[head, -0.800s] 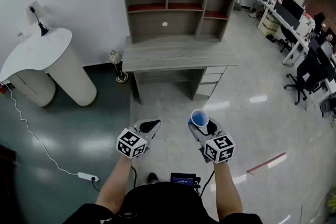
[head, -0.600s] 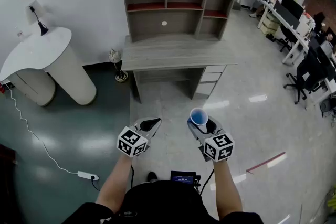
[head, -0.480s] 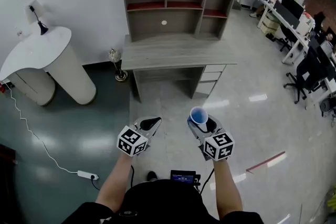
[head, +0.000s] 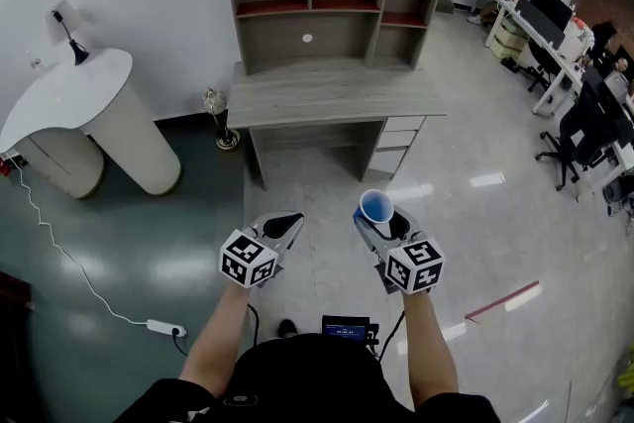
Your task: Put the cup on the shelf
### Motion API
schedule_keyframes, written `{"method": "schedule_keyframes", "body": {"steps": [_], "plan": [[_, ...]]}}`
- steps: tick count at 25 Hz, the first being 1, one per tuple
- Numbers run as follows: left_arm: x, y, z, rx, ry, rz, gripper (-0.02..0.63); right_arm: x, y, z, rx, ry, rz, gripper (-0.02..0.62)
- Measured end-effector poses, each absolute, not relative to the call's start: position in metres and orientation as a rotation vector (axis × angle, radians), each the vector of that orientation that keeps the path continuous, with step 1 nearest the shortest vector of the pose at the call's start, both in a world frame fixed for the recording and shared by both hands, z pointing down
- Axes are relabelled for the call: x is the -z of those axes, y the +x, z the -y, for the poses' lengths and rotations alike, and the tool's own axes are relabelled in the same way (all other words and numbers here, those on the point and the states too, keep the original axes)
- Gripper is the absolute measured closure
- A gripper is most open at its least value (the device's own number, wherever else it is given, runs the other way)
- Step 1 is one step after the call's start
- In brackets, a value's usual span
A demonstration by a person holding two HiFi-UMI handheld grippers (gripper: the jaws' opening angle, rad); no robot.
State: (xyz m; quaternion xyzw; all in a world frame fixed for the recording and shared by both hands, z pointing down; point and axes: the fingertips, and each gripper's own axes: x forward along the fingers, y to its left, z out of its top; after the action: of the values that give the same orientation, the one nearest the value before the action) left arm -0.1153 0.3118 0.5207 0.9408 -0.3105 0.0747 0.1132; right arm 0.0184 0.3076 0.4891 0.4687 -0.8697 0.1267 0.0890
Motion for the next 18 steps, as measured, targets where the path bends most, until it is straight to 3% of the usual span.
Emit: {"method": "schedule_keyframes", "body": {"steps": [18], "plan": [[-0.519,-0.098,-0.319,-0.304,2.791,0.922,0.603,-0.485,0.040,-0.313,-0.400,1.397,2.597,0.336]]}}
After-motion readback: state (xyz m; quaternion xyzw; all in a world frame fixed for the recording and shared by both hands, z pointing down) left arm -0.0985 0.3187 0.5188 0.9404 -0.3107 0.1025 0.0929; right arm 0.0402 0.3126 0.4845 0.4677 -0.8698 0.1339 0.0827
